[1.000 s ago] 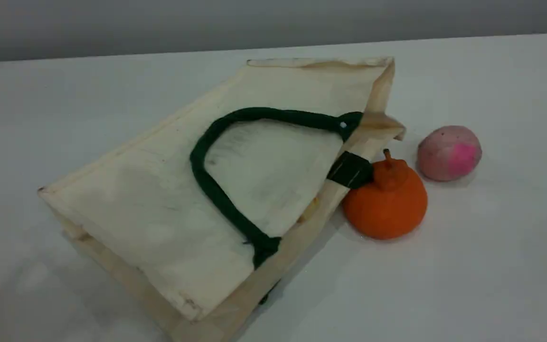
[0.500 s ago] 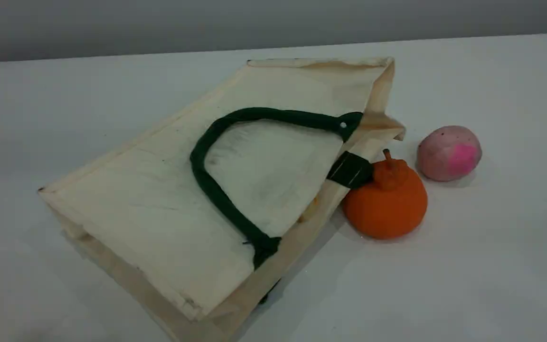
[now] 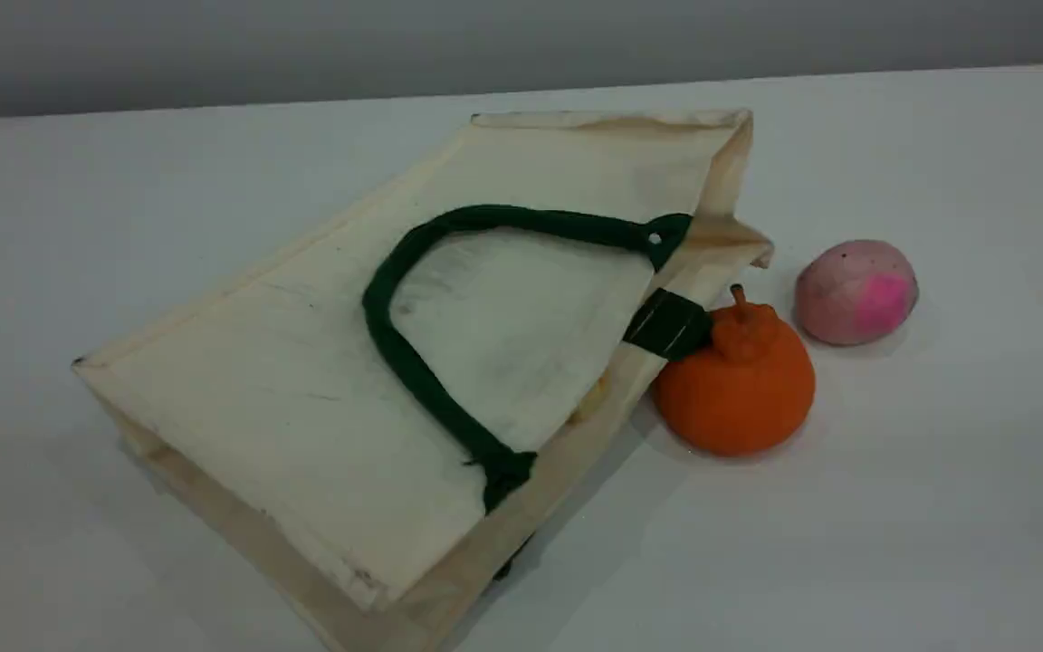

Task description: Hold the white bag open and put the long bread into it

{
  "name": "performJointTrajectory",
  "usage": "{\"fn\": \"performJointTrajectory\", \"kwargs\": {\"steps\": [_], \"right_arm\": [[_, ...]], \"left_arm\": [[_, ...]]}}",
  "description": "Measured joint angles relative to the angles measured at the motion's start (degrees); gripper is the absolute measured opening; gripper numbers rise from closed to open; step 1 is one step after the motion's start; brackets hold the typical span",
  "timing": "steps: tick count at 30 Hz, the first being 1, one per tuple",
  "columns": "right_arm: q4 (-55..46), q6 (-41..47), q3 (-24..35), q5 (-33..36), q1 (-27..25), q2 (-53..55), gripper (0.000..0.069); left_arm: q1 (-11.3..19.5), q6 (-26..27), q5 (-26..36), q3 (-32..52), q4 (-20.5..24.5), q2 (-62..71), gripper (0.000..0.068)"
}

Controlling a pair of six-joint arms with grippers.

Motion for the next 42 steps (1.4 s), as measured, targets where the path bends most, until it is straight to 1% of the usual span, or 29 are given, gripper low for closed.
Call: {"fn": "performJointTrajectory", "kwargs": {"steps": [3,6,8,13,18,21,29,42], "right_arm": [[-1.2,-0.1,1.5,0.2,0.0,-0.1,0.0470],[-2.3,-0.1,1.5,0.6,0.1,-0.1,0.0470],[-3.2,-0.1,1.5,1.8,0.1,-0.1,0.0470],[-4.2,0.1,1.5,4.1,0.1,0.0,0.0470],[-5.6,1.4,2.6,2.2,0.1,0.0,0.0463],[-6.1,1.9,2.5,1.9,0.1,0.0,0.0463],[-6.1,2.1,2.5,2.0,0.1,0.0,0.0463],[-6.0,2.1,2.5,2.0,0.1,0.0,0.0463]], "left_arm": [[0.0,-2.1,0.5,2.5,4.1,-3.8,0.0484],[0.0,-2.6,0.7,3.6,7.8,-6.4,0.0484],[0.0,-3.6,0.6,4.4,9.2,-7.0,0.0484],[0.0,-7.1,1.0,7.4,9.6,-7.7,0.0484],[0.0,-7.2,0.6,12.0,10.1,-10.2,0.0484],[0.0,-7.2,0.6,14.3,11.8,-11.5,0.0484],[0.0,-7.2,0.2,14.4,11.7,-14.9,0.0485],[0.0,-7.2,0.2,14.4,11.7,-15.1,0.0485]]}}
